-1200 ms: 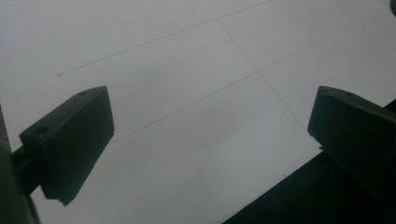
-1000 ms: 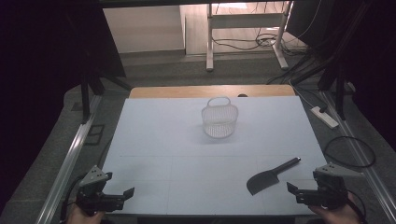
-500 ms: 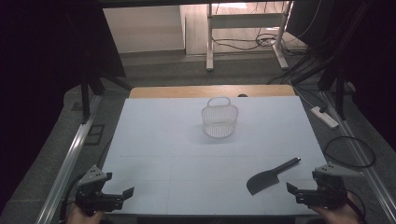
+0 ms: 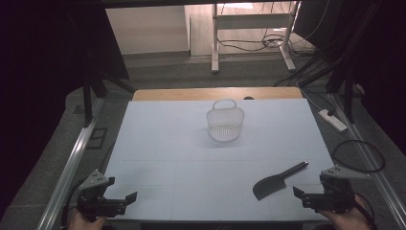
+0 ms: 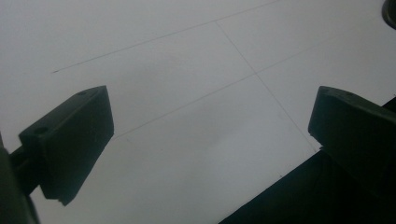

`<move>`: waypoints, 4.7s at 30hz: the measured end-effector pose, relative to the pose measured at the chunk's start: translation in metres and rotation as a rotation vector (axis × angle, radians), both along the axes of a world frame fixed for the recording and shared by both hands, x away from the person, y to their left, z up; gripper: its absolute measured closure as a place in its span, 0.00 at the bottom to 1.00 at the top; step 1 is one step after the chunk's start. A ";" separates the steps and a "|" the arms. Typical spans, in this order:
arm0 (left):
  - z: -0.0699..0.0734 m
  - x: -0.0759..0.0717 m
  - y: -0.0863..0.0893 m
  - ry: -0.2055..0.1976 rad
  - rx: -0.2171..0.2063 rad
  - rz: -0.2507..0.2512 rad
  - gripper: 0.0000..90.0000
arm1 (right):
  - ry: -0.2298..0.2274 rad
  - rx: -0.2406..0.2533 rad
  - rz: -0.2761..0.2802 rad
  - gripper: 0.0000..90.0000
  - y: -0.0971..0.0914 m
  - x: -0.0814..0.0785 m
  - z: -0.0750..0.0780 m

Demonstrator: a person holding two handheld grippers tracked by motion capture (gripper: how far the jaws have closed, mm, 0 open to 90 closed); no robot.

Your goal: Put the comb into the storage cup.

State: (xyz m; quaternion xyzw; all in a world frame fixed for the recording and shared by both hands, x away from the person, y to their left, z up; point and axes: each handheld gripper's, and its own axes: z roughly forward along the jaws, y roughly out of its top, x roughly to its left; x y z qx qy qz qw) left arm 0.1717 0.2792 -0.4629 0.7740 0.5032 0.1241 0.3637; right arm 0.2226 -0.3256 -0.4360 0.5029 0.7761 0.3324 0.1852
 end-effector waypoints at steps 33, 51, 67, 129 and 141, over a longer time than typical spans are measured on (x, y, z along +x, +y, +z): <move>0.000 0.000 0.002 0.003 -0.015 0.006 0.01 | 0.097 -0.092 0.110 0.08 0.030 0.023 0.002; 0.000 0.000 0.002 0.001 -0.018 0.004 0.02 | 0.168 -0.103 0.232 0.69 0.044 0.039 0.001; 0.000 0.000 0.003 0.002 -0.025 0.003 0.02 | 0.223 -0.141 0.325 1.00 0.060 0.060 -0.004; -0.001 0.001 0.003 0.009 -0.030 -0.001 0.03 | 0.250 -0.259 0.513 1.00 0.067 0.060 -0.063; -0.001 0.002 0.003 0.011 -0.030 0.000 0.03 | 0.224 -0.252 0.500 1.00 0.078 0.077 -0.065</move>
